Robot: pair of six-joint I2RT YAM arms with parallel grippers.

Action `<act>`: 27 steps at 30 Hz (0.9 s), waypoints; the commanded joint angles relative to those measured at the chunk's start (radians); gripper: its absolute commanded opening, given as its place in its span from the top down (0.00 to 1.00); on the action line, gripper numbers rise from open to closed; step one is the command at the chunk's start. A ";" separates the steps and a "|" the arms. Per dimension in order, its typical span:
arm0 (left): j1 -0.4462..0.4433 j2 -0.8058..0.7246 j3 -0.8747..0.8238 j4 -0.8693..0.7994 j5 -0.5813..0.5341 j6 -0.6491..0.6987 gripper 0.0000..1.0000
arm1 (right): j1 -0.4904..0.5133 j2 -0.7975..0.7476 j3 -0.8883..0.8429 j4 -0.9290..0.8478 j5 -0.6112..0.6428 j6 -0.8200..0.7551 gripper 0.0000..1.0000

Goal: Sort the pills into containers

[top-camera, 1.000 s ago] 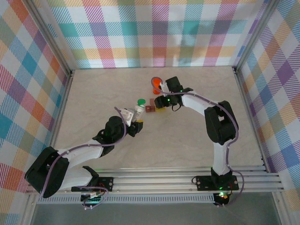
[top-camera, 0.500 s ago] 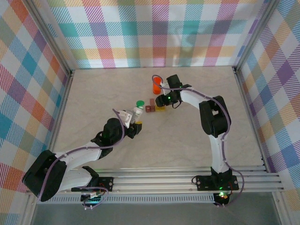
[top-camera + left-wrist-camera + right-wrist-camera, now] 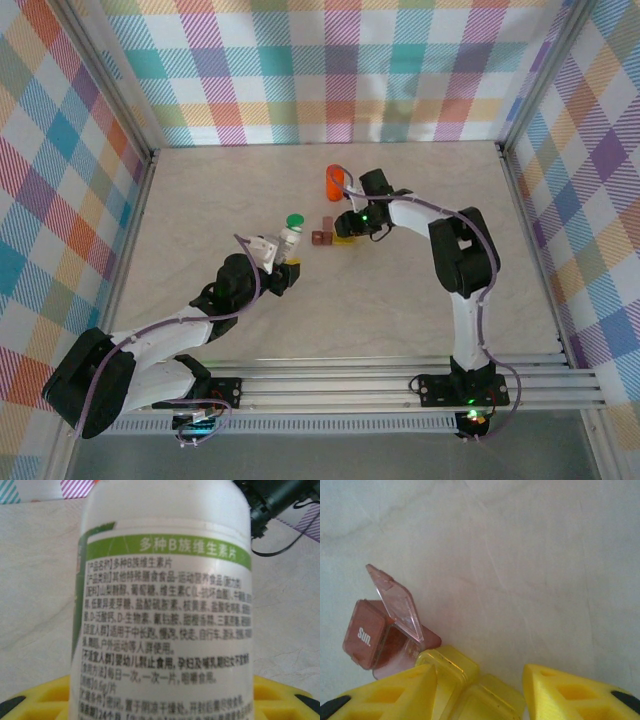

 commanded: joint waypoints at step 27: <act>0.008 0.137 0.136 -0.164 0.143 0.021 1.00 | 0.077 -0.353 -0.437 0.281 0.089 0.532 0.43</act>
